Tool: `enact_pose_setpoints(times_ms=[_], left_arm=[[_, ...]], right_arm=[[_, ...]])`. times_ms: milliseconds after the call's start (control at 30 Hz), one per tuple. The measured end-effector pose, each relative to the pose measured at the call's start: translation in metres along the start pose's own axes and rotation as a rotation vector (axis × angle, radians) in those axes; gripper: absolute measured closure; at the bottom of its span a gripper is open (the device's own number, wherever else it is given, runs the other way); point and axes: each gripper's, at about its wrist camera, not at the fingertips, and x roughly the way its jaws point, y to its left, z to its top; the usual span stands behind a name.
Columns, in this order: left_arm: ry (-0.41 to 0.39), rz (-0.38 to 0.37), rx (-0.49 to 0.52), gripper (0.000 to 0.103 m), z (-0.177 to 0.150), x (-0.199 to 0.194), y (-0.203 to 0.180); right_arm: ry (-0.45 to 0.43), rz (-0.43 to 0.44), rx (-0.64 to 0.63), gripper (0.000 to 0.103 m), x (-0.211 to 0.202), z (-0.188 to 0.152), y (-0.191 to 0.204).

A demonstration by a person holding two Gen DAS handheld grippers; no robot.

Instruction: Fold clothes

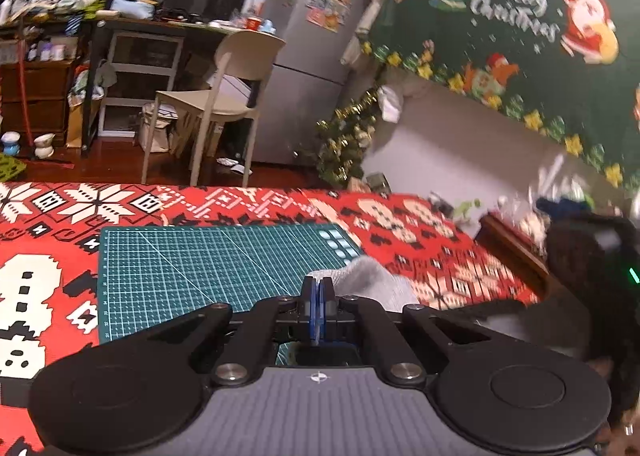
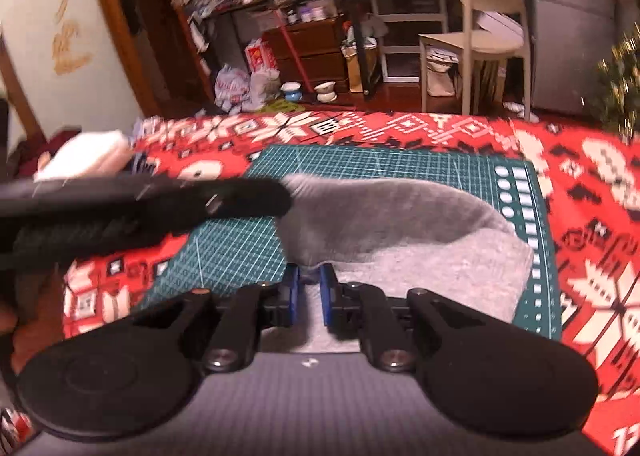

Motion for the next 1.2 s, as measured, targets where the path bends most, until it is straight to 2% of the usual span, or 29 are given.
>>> enact_pose_setpoints(times_ms=[67,200,267,333,467,533,600,700,833,900,1033,1133,1167,1200], left_arm=[[0.010,-0.005,0.041,0.102,-0.001,-0.002,-0.009],[0.035,-0.007,0.097,0.102,-0.005,-0.004,-0.020],[0.053,-0.006,0.117,0.102,-0.009,-0.003,-0.022],[0.077,-0.006,0.151,0.102,-0.012,-0.002,-0.027],[0.138,0.016,0.225,0.102,-0.023,-0.002,-0.041],[0.171,0.029,0.263,0.102,-0.029,-0.003,-0.049],[0.190,0.039,0.271,0.100,-0.033,-0.006,-0.052],[0.183,0.044,0.175,0.099,-0.032,-0.016,-0.041],[0.117,-0.025,-0.107,0.097,-0.023,-0.021,-0.004],[0.104,-0.053,-0.228,0.097,-0.019,-0.017,0.013],[0.127,-0.029,-0.332,0.096,-0.021,-0.002,0.033],[0.122,-0.082,-0.441,0.073,-0.025,0.005,0.047],[0.114,-0.103,-0.467,0.069,-0.026,0.007,0.049],[0.112,-0.111,-0.476,0.069,-0.026,0.009,0.049]], right_arm=[[0.006,0.014,0.016,0.091,-0.005,0.000,-0.006],[0.050,0.034,0.007,0.078,-0.022,0.004,-0.015],[0.070,0.023,0.015,0.076,-0.044,0.007,-0.024],[0.068,0.000,0.026,0.066,-0.068,0.011,-0.034],[-0.077,-0.034,0.123,0.065,-0.086,0.020,-0.052],[-0.081,0.001,0.157,0.065,-0.079,0.020,-0.056],[-0.046,-0.008,0.144,0.066,-0.071,0.016,-0.052],[0.006,-0.021,0.124,0.065,-0.060,0.011,-0.045],[0.075,-0.039,0.098,0.064,-0.045,0.004,-0.036],[0.074,-0.037,0.102,0.063,-0.046,0.001,-0.033],[0.074,-0.031,0.117,0.063,-0.048,0.002,-0.032],[0.075,-0.024,0.136,0.063,-0.050,0.003,-0.037],[0.075,-0.023,0.140,0.063,-0.050,0.004,-0.037],[0.073,-0.024,0.139,0.063,-0.050,0.005,-0.037]])
